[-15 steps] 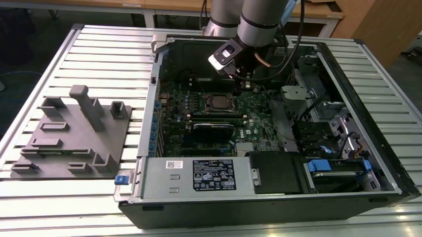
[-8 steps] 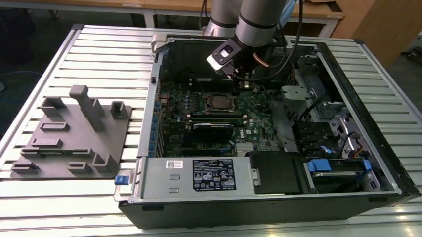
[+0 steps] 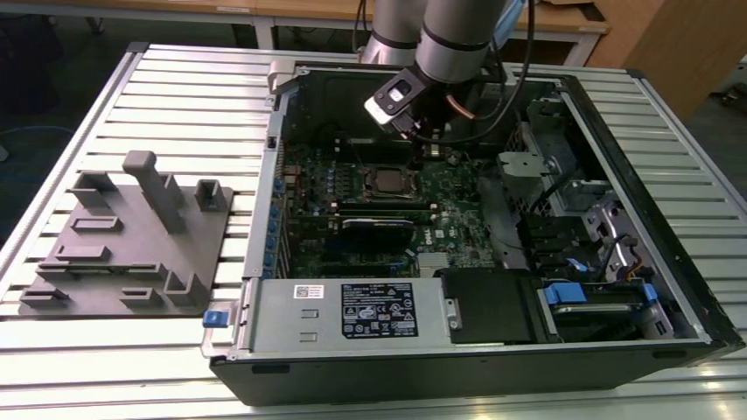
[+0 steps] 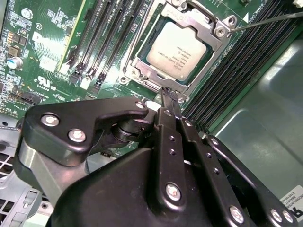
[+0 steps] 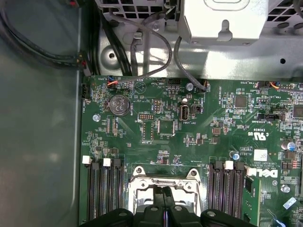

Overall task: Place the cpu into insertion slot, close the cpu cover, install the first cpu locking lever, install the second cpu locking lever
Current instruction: 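Close the cpu cover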

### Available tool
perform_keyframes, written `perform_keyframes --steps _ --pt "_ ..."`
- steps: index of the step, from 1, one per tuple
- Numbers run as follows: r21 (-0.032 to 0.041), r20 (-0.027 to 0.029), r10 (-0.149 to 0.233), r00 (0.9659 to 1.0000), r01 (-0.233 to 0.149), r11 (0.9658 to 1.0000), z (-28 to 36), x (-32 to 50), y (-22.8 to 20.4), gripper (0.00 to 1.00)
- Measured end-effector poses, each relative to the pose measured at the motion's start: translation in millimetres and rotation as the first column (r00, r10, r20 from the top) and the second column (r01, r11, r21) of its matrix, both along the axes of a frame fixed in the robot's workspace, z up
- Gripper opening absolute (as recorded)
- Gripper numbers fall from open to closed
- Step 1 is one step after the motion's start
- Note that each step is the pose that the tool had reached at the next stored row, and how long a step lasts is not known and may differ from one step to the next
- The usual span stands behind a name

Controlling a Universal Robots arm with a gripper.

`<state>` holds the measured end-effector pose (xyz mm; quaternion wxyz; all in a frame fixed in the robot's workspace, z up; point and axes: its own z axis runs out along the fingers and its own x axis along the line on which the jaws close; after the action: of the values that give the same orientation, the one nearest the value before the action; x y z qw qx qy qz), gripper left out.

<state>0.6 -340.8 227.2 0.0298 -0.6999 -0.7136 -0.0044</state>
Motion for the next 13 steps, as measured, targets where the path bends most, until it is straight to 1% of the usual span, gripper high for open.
perform_keyframes --steps 4,8,11,13 --pt "0.0 0.0 0.0 1.0 0.0 1.0 -0.4 -1.5 0.0 0.11" --pt "0.0 0.0 0.002 1.0 -0.002 1.0 -1.9 -5.2 -0.1 0.11" --pt "0.0 0.0 0.013 0.9999 -0.013 0.9999 -3.9 -9.0 -0.3 0.11" --pt "0.0 0.0 0.016 0.9999 -0.016 0.9999 -5.1 -13.0 -0.3 0.11"
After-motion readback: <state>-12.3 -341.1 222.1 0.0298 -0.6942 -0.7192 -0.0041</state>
